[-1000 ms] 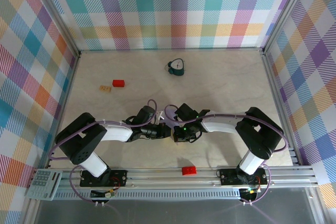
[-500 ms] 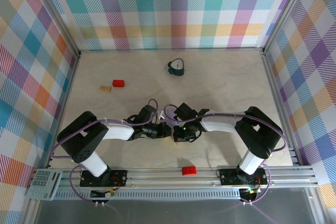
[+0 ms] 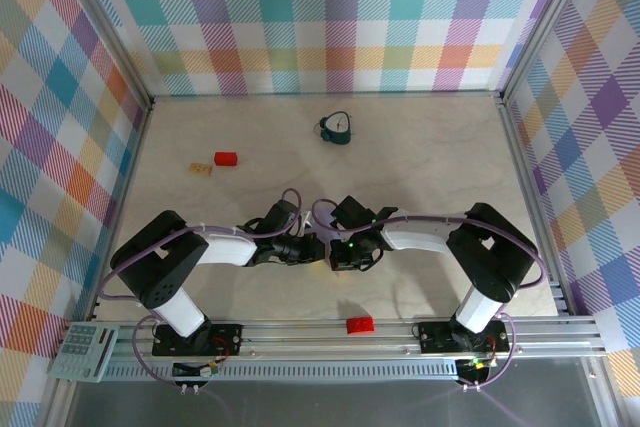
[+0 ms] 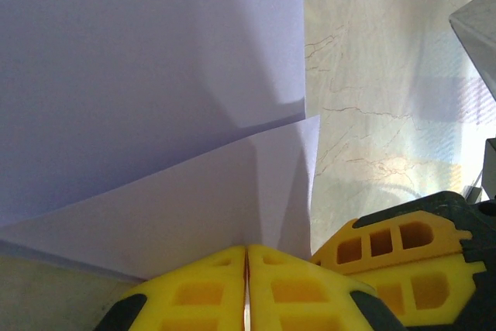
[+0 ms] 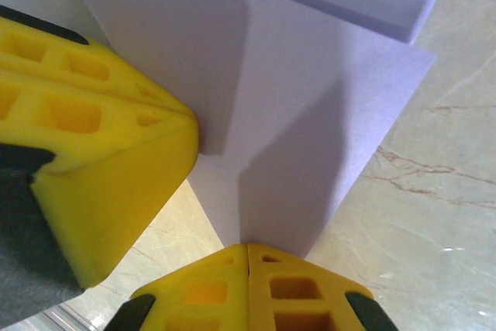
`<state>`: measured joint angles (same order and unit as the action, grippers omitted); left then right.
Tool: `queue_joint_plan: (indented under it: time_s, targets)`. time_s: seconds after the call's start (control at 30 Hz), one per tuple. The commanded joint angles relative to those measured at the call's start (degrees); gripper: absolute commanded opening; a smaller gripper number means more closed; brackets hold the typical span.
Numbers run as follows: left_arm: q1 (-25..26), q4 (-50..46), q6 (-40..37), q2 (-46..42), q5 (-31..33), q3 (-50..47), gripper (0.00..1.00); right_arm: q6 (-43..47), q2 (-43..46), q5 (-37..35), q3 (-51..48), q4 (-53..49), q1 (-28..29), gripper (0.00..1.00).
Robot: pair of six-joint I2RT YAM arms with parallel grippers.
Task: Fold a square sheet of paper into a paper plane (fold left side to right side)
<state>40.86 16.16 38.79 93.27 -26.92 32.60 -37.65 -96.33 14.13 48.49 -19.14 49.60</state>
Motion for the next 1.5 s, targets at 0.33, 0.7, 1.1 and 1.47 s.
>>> queue_joint_plan:
  time_s: [0.33,0.7,1.1,1.47]
  targets:
    - [-7.0,-3.1,-2.2,2.0,2.7,-0.1,0.10,0.9,-5.3,-9.4,-3.6,-8.5,0.1,0.00]
    - [-17.0,-6.8,-9.1,4.7,1.6,3.0,0.10,0.8,-5.0,-9.2,-3.6,-8.2,0.1,0.00]
    - [-18.5,-11.0,-13.2,-2.0,-0.5,5.7,0.10,-0.4,-3.9,-8.4,-4.1,-6.3,0.1,0.00]
    - [-11.0,-9.7,-11.5,-9.0,-5.1,3.6,0.10,-1.3,-3.5,-8.4,-4.9,-3.7,0.0,0.00]
